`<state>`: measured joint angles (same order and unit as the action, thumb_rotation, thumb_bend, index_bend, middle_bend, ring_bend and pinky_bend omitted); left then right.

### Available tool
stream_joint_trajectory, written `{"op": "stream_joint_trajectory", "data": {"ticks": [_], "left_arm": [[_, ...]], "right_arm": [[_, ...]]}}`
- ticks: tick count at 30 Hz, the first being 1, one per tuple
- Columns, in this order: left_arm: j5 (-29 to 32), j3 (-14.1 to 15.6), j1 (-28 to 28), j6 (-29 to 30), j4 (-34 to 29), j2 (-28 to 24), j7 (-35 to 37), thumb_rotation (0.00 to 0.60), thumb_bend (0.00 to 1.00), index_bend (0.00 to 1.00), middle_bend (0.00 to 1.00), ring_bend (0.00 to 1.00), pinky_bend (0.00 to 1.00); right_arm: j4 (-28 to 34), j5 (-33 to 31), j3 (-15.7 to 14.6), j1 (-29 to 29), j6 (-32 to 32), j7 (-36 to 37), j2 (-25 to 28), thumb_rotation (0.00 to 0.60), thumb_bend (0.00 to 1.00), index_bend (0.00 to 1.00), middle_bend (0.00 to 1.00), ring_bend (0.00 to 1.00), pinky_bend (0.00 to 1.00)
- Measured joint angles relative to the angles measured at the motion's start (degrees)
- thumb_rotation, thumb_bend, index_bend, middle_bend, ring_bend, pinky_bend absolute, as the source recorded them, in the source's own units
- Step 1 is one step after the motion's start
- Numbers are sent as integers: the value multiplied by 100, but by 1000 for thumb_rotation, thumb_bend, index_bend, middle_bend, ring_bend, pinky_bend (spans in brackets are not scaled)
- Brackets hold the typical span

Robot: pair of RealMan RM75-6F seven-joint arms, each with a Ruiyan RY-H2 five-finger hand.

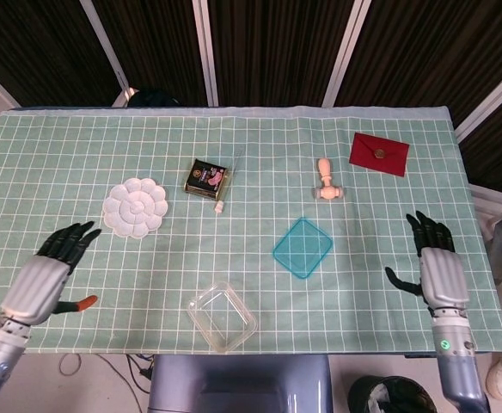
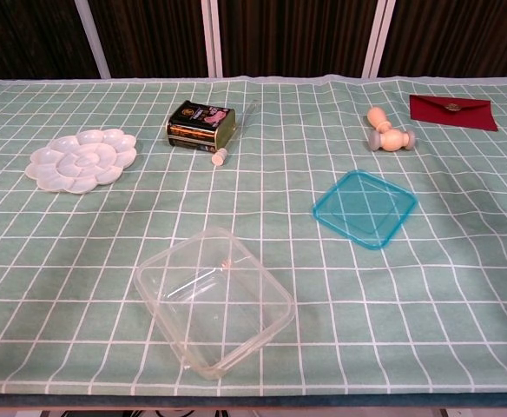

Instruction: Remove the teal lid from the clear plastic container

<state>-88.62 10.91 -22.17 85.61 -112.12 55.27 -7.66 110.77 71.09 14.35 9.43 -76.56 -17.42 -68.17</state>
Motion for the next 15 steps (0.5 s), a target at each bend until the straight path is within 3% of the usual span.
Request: {"op": "stream_joint_trajectory", "data": {"ticks": [7, 15], "left_arm": [[-174, 249, 1083, 1054, 1087, 259, 454, 600, 0, 0, 0, 0, 92], [-270, 52, 1701, 1903, 2156, 613, 815, 600, 0, 0, 0, 0, 89]], "right_arm": [[28, 697, -557, -686, -515, 846, 728, 600, 352, 0, 0, 0, 0], [-245, 1014, -716, -1116, -1177, 1510, 1010, 600, 353, 0, 0, 0, 0]]}}
